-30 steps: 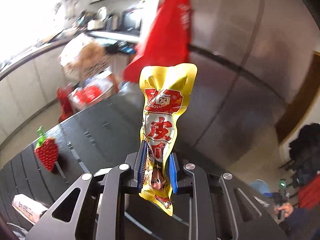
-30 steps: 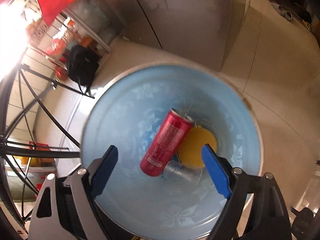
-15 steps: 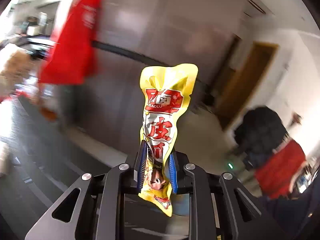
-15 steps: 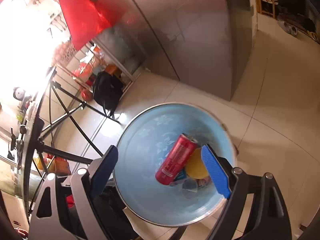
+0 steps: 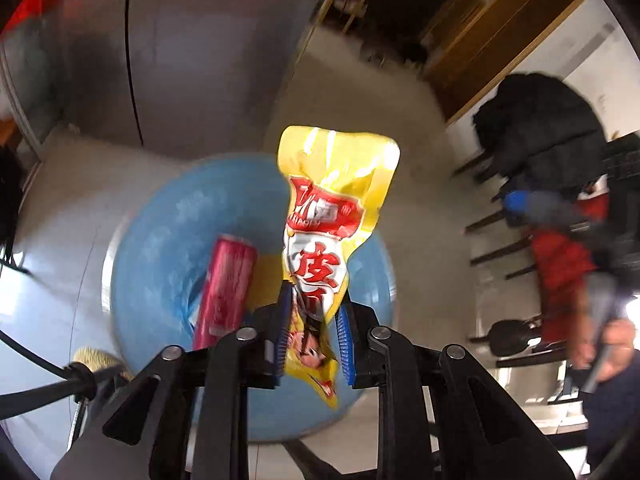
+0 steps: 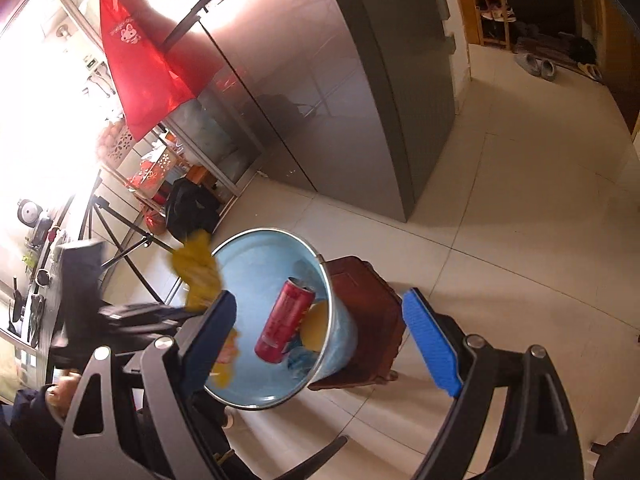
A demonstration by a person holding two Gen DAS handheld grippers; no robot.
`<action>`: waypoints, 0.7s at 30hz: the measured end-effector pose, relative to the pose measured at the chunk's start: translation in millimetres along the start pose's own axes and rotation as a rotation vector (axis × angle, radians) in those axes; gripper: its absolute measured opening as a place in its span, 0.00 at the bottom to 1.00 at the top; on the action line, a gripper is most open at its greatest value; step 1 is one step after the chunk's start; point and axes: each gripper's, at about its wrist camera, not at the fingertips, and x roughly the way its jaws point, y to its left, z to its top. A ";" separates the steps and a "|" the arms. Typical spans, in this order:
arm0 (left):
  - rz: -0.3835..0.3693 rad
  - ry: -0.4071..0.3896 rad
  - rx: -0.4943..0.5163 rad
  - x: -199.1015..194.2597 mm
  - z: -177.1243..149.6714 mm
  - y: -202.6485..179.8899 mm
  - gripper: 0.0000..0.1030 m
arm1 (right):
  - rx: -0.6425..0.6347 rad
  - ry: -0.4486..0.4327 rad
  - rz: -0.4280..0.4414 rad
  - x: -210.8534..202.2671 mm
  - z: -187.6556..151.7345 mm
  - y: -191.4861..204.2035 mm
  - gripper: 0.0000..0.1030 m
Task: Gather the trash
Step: 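Carry the yellow snack packet to the bin and open the left tool, then grasp the grey knit cloth with the left tool while the right tool grasps the white tissue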
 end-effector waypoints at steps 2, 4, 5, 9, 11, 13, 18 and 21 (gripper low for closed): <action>0.029 0.015 0.010 12.3 2.2 1.8 0.66 | 0.003 0.005 0.007 1.4 0.4 0.0 0.83; 0.043 0.006 0.015 16.2 5.9 3.1 0.91 | 0.000 0.011 0.017 3.5 0.6 3.0 0.83; 0.046 0.008 0.006 14.9 5.3 4.7 0.92 | -0.002 0.012 0.021 4.5 2.0 5.3 0.83; 0.034 -0.062 -0.011 -22.0 -8.4 -2.1 0.92 | -0.028 -0.002 0.050 0.0 14.6 20.3 0.83; -0.001 -0.157 -0.029 -69.2 -9.1 1.7 0.92 | -0.074 -0.027 0.062 -8.0 29.6 37.4 0.83; -0.021 -0.256 -0.050 -124.4 -15.0 1.6 0.92 | -0.164 -0.059 0.077 -17.4 50.2 66.9 0.83; 0.038 -0.550 -0.171 -291.3 -60.1 37.0 0.92 | -0.442 -0.089 0.225 -19.7 92.6 192.2 0.89; 0.232 -0.644 -0.303 -375.6 -110.1 91.7 0.92 | -0.593 -0.064 0.372 -6.0 99.8 289.5 0.92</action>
